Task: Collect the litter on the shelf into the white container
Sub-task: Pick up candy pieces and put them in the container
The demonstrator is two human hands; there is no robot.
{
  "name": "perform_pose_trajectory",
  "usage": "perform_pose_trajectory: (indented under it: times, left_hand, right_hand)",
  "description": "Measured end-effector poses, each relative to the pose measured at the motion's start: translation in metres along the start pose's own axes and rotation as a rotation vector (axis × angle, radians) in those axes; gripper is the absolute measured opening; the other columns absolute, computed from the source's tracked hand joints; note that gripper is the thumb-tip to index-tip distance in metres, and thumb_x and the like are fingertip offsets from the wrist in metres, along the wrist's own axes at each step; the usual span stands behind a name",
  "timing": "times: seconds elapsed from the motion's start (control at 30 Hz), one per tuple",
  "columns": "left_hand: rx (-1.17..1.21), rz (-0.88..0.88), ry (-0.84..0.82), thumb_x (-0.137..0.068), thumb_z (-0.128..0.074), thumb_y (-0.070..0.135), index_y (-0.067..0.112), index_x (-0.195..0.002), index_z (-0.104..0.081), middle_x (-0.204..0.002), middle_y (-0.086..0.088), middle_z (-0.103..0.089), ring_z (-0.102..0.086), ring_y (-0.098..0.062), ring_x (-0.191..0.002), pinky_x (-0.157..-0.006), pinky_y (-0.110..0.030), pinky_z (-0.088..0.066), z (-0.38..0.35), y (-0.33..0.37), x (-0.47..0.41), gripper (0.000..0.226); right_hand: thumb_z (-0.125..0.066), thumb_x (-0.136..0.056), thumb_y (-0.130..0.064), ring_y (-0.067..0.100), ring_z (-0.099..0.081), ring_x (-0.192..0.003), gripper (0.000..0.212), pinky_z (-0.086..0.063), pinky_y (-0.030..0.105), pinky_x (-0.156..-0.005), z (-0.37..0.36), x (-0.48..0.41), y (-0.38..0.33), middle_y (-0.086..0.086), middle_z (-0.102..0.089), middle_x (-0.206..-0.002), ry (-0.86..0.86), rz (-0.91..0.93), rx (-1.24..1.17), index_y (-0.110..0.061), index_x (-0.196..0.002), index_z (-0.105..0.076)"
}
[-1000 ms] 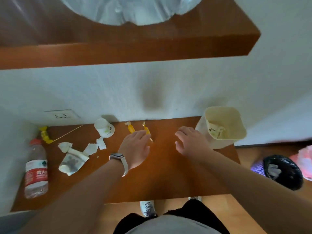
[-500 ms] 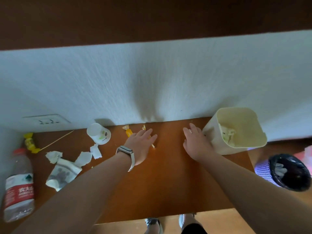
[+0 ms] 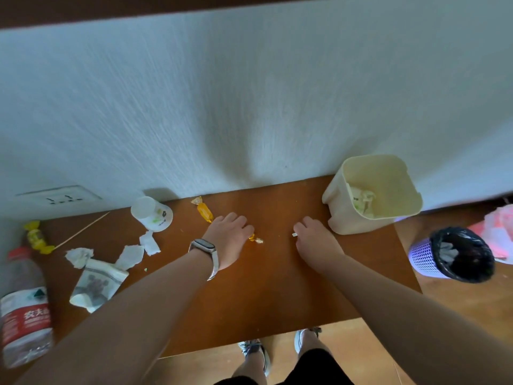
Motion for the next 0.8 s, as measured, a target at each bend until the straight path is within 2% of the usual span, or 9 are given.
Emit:
perform_pose_trajectory:
  times: [0.1,0.27,0.4,0.57,0.67,0.8]
  left_hand:
    - [0.013,-0.046,0.056,-0.086,-0.065,0.009,0.023,-0.116,-0.061,-0.105,0.002,-0.061,-0.054,-0.021,-0.094,-0.077,-0.035,-0.049,0.016,0.01,0.003,0.034]
    - [0.042,-0.1,0.18,-0.082,-0.071,0.015,0.021,-0.109,-0.064,-0.099,0.001,-0.065,-0.059,-0.021,-0.089,-0.072,-0.033,-0.052,0.059,0.025,0.004,0.028]
    - [0.091,-0.087,0.262,-0.086,-0.064,0.024,0.022,-0.105,-0.065,-0.095,0.004,-0.065,-0.061,-0.018,-0.085,-0.07,-0.03,-0.05,0.102,0.039,0.001,0.019]
    - [0.138,-0.058,0.303,-0.091,-0.054,0.033,0.025,-0.105,-0.062,-0.09,0.006,-0.06,-0.057,-0.015,-0.074,-0.062,-0.028,-0.047,0.146,0.066,-0.014,0.018]
    - [0.196,-0.032,0.343,-0.092,-0.052,0.034,0.025,-0.11,-0.062,-0.097,0.007,-0.061,-0.057,-0.014,-0.081,-0.069,-0.028,-0.048,0.167,0.086,-0.029,0.022]
    - [0.208,-0.04,0.347,-0.09,-0.053,0.033,0.024,-0.108,-0.064,-0.097,0.004,-0.062,-0.059,-0.017,-0.085,-0.071,-0.032,-0.049,0.181,0.118,-0.061,0.023]
  right_hand:
    - [-0.047,-0.089,-0.005,0.022,-0.047,-0.092,0.013,-0.042,0.032,-0.079,0.009,0.015,-0.006,0.005,-0.049,-0.099,0.01,0.025,-0.02,-0.011,-0.098,-0.055]
    - [-0.049,-0.091,-0.01,0.019,-0.048,-0.088,0.011,-0.046,0.031,-0.077,0.054,0.043,-0.022,0.002,-0.051,-0.097,0.133,0.072,-0.054,-0.013,-0.098,-0.058]
    - [-0.052,-0.093,-0.013,0.02,-0.054,-0.088,0.012,-0.051,0.036,-0.079,0.105,0.067,-0.03,0.003,-0.056,-0.1,0.268,0.124,-0.083,-0.012,-0.101,-0.061]
    - [-0.051,-0.096,-0.016,0.021,-0.053,-0.103,0.017,-0.049,0.035,-0.089,0.166,0.086,-0.007,0.003,-0.058,-0.109,0.379,0.121,-0.104,-0.011,-0.108,-0.062]
    - [-0.055,-0.093,-0.014,0.027,-0.055,-0.099,0.016,-0.051,0.041,-0.081,0.188,0.082,0.027,0.008,-0.059,-0.107,0.402,0.091,-0.109,-0.008,-0.104,-0.064]
    - [-0.06,-0.088,-0.013,0.027,-0.058,-0.09,0.012,-0.048,0.033,-0.071,0.201,0.079,0.066,0.009,-0.06,-0.1,0.406,0.06,-0.055,-0.008,-0.099,-0.064]
Point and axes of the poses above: each hand's wrist, its own x-axis away from the middle knuckle, its own z-axis out of the back of the hand, y = z × x, the point moved 10 cm from there along -x, towards the middle knuckle
